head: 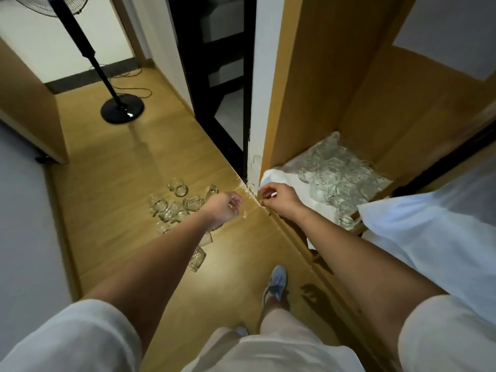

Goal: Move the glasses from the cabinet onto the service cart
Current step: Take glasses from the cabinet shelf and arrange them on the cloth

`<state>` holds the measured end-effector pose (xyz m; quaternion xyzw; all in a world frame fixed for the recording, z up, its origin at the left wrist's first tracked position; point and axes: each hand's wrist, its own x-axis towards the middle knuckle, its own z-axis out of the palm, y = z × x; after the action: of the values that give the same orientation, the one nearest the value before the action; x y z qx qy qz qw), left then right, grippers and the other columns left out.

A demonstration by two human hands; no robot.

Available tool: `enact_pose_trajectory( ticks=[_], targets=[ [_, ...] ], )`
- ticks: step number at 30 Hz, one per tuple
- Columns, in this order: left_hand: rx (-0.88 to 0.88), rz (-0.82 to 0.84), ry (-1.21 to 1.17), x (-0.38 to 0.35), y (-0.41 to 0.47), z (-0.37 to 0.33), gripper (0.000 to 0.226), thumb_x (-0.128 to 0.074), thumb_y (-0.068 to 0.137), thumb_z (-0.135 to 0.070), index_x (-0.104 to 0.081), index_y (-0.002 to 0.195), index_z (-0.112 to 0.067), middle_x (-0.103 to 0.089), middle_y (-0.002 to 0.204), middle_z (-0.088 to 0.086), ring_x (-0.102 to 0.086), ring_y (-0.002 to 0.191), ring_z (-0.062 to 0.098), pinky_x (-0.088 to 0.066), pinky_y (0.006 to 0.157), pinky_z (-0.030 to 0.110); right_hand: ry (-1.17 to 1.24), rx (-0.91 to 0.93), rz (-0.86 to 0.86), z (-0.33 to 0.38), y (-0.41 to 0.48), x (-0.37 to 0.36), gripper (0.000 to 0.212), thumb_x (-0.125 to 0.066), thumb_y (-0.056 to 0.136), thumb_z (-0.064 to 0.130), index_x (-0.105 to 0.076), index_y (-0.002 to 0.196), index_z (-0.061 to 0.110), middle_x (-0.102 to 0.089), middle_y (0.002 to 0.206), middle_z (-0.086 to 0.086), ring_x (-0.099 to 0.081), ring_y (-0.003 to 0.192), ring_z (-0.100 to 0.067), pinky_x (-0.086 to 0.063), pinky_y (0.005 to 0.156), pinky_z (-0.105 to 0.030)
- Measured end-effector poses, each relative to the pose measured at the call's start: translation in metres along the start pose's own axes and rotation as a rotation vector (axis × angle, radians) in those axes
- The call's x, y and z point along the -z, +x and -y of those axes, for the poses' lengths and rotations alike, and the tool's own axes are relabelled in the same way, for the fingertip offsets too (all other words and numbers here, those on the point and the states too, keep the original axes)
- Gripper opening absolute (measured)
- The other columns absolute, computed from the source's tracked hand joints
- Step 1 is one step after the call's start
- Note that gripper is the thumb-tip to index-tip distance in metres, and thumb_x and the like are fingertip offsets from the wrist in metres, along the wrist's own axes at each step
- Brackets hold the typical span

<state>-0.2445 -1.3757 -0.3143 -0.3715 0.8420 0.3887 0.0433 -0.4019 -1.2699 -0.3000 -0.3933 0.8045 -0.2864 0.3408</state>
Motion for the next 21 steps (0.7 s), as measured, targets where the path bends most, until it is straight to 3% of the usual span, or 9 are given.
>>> enact_pose_trajectory(
  ticks=[2,5,9,12,16,21],
  targets=[
    [0.000,0.004,0.001,0.004,0.019,-0.002,0.026,-0.056,0.086,-0.004,-0.064,0.110,-0.011,-0.062,0.097,-0.002,-0.058,0.088,0.013,-0.039,0.058,0.003,-0.020,0.002,0.027,-0.002,0.022,0.003,0.029,-0.067,0.081,0.008,-0.066,0.109,0.015,-0.066,0.108,-0.003,-0.061,0.101,-0.016,-0.046,0.088,-0.024],
    [0.002,0.009,0.033,0.018,0.056,-0.011,0.026,-0.057,0.086,-0.005,-0.064,0.111,-0.012,-0.063,0.098,-0.001,-0.058,0.088,0.014,-0.039,0.059,0.009,-0.042,0.000,0.043,-0.003,0.062,0.019,0.029,-0.066,0.081,0.007,-0.066,0.109,0.016,-0.065,0.107,-0.002,-0.060,0.099,-0.016,-0.046,0.084,-0.023],
    [0.027,0.051,0.075,0.035,0.120,-0.035,0.031,-0.058,0.085,-0.006,-0.064,0.113,-0.015,-0.066,0.106,0.000,-0.058,0.086,0.012,-0.044,0.073,0.018,-0.012,-0.008,0.036,0.001,0.116,0.060,0.026,-0.066,0.084,0.008,-0.065,0.110,0.013,-0.061,0.101,0.001,-0.055,0.093,-0.010,-0.043,0.083,-0.020],
    [0.010,0.051,0.105,0.045,0.169,-0.060,0.032,-0.058,0.084,-0.008,-0.064,0.114,-0.016,-0.066,0.109,0.000,-0.058,0.089,0.013,-0.043,0.078,0.019,0.005,-0.041,0.031,-0.006,0.153,0.093,0.026,-0.067,0.083,0.007,-0.066,0.108,0.014,-0.066,0.108,-0.003,-0.061,0.102,-0.016,-0.048,0.089,-0.026],
    [-0.069,0.057,0.108,0.047,0.227,-0.104,0.032,-0.057,0.084,-0.008,-0.063,0.115,-0.013,-0.066,0.110,0.002,-0.062,0.099,0.018,-0.043,0.080,0.020,0.001,-0.066,-0.037,-0.020,0.191,0.141,0.027,-0.064,0.082,0.000,-0.066,0.108,0.007,-0.066,0.105,-0.005,-0.058,0.094,-0.013,-0.042,0.081,-0.016],
    [-0.181,0.213,0.233,0.031,0.284,-0.140,0.031,-0.055,0.085,-0.011,-0.064,0.114,-0.016,-0.067,0.114,0.004,-0.060,0.105,0.024,-0.043,0.085,0.023,0.024,-0.191,-0.153,-0.057,0.213,0.165,0.027,-0.062,0.081,0.002,-0.068,0.106,0.008,-0.069,0.103,-0.006,-0.062,0.095,-0.016,-0.034,0.071,-0.008]
  ],
)
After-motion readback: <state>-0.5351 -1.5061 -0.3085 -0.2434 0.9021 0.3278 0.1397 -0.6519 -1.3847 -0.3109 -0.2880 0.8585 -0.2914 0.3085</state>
